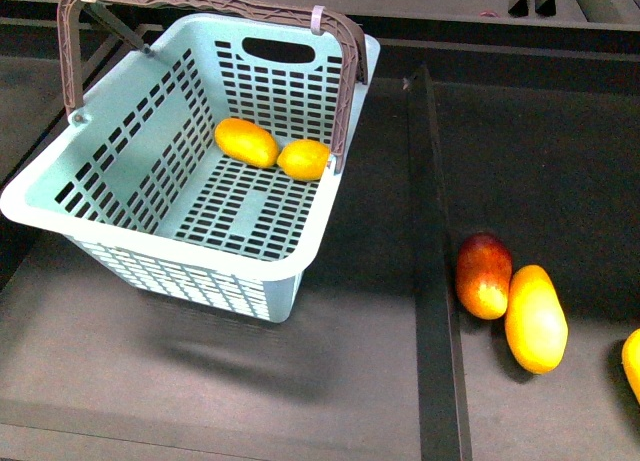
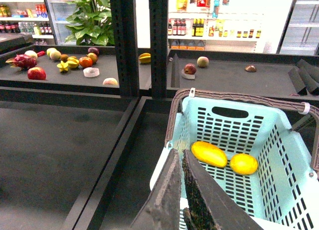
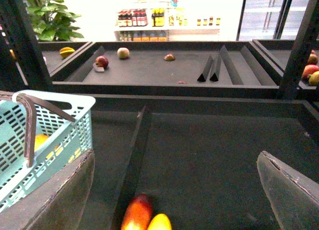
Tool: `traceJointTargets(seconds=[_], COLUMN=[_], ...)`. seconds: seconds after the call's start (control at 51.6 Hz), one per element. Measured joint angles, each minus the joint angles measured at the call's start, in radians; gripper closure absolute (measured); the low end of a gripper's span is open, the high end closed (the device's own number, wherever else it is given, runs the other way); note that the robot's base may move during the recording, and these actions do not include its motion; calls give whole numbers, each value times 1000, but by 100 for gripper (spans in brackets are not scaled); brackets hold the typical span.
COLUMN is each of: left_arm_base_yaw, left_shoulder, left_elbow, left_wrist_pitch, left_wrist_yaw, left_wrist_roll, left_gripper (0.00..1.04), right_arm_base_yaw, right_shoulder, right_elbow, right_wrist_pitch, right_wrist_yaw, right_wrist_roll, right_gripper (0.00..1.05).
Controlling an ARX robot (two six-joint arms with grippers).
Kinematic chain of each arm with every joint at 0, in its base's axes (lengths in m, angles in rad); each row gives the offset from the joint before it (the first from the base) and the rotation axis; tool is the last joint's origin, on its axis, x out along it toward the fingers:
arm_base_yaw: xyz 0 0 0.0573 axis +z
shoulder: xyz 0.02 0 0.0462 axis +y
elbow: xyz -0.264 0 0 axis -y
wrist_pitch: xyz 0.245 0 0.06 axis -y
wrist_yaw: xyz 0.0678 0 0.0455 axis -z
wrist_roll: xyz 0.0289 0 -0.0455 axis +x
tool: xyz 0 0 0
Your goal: Pick lemon and mango into basket
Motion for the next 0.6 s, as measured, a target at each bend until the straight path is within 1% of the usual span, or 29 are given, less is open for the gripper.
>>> traceJointTargets(seconds=[0.136, 0.155, 0.174, 0.213, 0.271, 0.31, 0.368, 0.465, 0.523, 0.562, 0.581, 0.6], left_arm_base_yaw=[0, 0, 0, 0, 0, 0, 0, 0, 0, 0, 0, 0], left_shoulder=[0, 0, 0, 0, 0, 0, 0, 0, 0, 0, 0, 0], left_elbow=[0, 0, 0, 0, 0, 0, 0, 0, 0, 0, 0, 0], left_wrist_pitch=[0, 0, 0, 0, 0, 0, 0, 0, 0, 0, 0, 0], left_wrist_yaw=[0, 0, 0, 0, 0, 0, 0, 0, 0, 0, 0, 0], left_wrist_roll=[0, 0, 0, 0, 0, 0, 0, 0, 0, 0, 2, 2], left_gripper=[102, 101, 99, 92, 75, 67, 51, 32, 15, 6, 6, 7], right_arm_base_yaw=[0, 0, 0, 0, 0, 0, 0, 0, 0, 0, 0, 0], right_shoulder=[0, 0, 0, 0, 0, 0, 0, 0, 0, 0, 0, 0], right_elbow=[0, 0, 0, 0, 0, 0, 0, 0, 0, 0, 0, 0], right_wrist_pitch=[0, 0, 0, 0, 0, 0, 0, 0, 0, 0, 0, 0], right_wrist_yaw=[0, 0, 0, 0, 0, 0, 0, 0, 0, 0, 0, 0], right_wrist_roll=[0, 0, 0, 0, 0, 0, 0, 0, 0, 0, 0, 0], right_gripper=[9, 9, 9, 9, 9, 9, 9, 9, 9, 9, 9, 9])
